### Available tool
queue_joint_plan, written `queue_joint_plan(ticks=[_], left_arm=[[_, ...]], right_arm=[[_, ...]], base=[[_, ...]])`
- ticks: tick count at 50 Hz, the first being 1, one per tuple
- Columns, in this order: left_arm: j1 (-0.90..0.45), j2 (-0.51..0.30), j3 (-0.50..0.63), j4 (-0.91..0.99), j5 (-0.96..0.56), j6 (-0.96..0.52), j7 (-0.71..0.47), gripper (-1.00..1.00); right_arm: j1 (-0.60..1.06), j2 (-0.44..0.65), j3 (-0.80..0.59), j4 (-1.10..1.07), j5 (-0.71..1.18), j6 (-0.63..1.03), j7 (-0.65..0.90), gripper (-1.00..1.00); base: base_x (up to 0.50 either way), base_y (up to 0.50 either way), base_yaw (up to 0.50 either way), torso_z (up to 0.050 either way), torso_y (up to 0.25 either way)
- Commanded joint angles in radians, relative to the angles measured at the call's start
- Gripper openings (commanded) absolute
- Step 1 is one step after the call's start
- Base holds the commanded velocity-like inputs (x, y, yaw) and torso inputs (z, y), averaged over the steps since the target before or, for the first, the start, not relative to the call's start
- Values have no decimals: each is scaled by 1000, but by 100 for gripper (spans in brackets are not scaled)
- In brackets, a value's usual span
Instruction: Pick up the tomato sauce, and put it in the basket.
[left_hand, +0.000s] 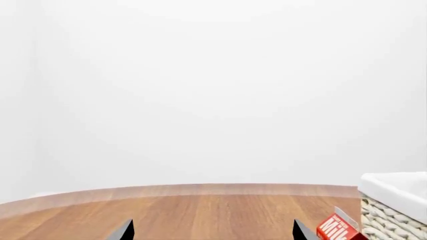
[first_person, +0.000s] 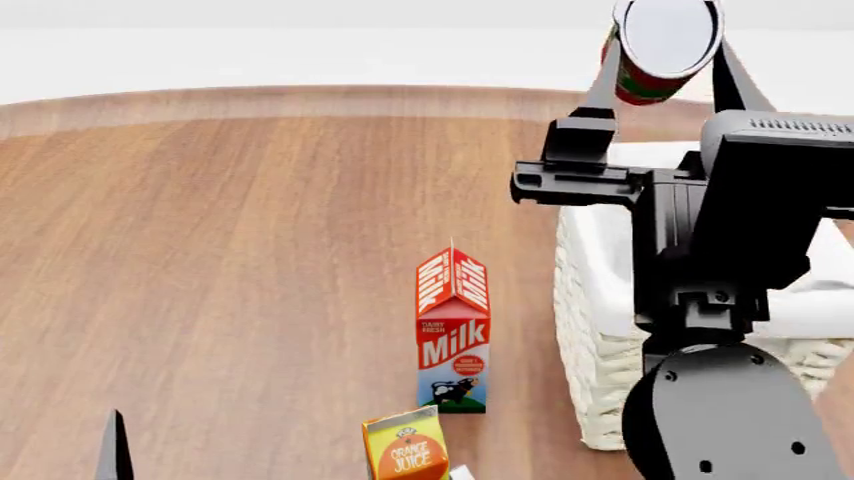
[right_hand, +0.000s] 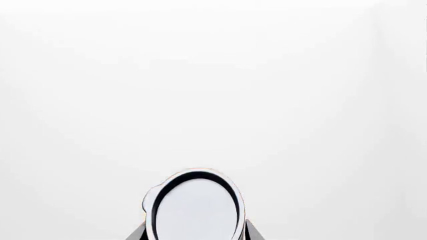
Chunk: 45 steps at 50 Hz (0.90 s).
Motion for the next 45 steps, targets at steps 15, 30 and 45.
queue_joint_plan(ticks=[15, 30, 45], left_arm=[[-5, -8, 9, -1, -10, -6, -6, 100], [-4, -14, 9, -3, -13, -4, -12, 100], [-7, -17, 7, -9, -27, 0, -14, 100]], right_arm=[[616, -145, -53, 1272, -148, -476, -170, -100], [720, -164, 4, 1553, -188, -553, -221, -100], [669, -151, 149, 1553, -323, -393, -108, -100]], base=[[0, 0, 0, 0, 0], [0, 0, 0, 0, 1], [0, 0, 0, 0, 0]])
